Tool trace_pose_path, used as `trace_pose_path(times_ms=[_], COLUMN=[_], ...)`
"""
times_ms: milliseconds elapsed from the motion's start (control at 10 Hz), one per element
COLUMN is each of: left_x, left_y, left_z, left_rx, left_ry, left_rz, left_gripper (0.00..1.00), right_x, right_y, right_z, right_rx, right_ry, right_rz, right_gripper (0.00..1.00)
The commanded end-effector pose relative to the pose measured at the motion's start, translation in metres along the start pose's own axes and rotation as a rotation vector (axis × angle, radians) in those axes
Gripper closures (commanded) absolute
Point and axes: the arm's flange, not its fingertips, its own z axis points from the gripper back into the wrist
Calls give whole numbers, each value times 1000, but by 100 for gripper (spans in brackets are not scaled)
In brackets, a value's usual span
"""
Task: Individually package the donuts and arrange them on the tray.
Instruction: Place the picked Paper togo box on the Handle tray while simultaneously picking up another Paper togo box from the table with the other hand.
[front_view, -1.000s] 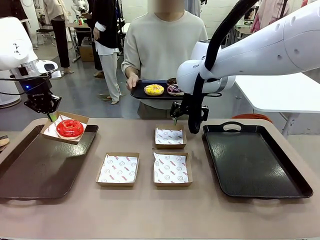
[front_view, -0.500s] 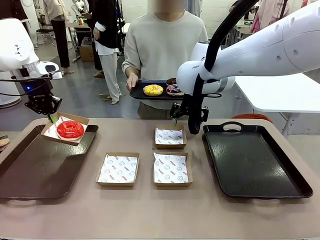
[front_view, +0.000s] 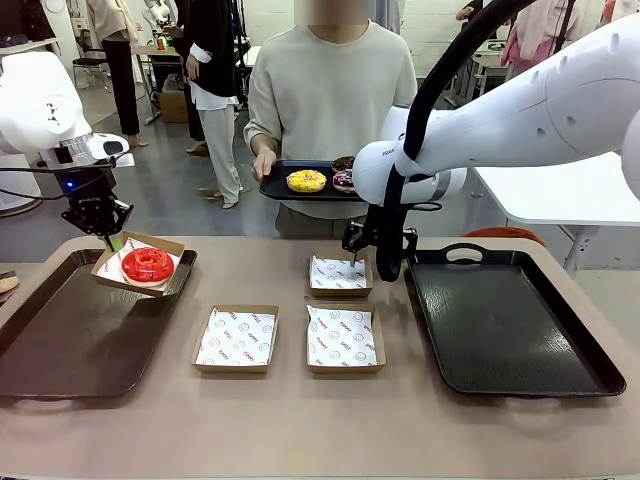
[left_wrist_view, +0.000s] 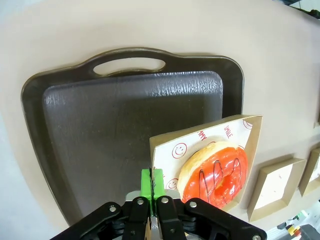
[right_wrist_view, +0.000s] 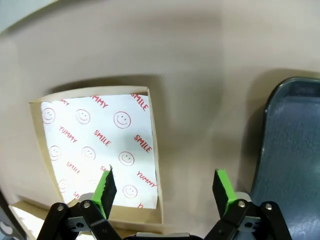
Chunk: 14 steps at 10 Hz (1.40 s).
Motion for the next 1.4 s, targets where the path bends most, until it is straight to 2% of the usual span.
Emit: trace_pose_path(times_ms=[0, 500, 1300], left_x=[10, 21, 32], left_y=[-2, 0, -1], left_z=[-1, -15, -30], left_rx=[23, 17, 16], left_ry=[5, 43, 25], left_rz=[-12, 1, 46], left_gripper=[99, 99, 99], right_x=[11, 13, 12], right_y=[6, 14, 14], right_z=[-6, -12, -12], right_rx=[-12, -56, -76], right_ry=[-13, -47, -54], right_rz=[8, 89, 95], right_gripper=[0, 0, 0])
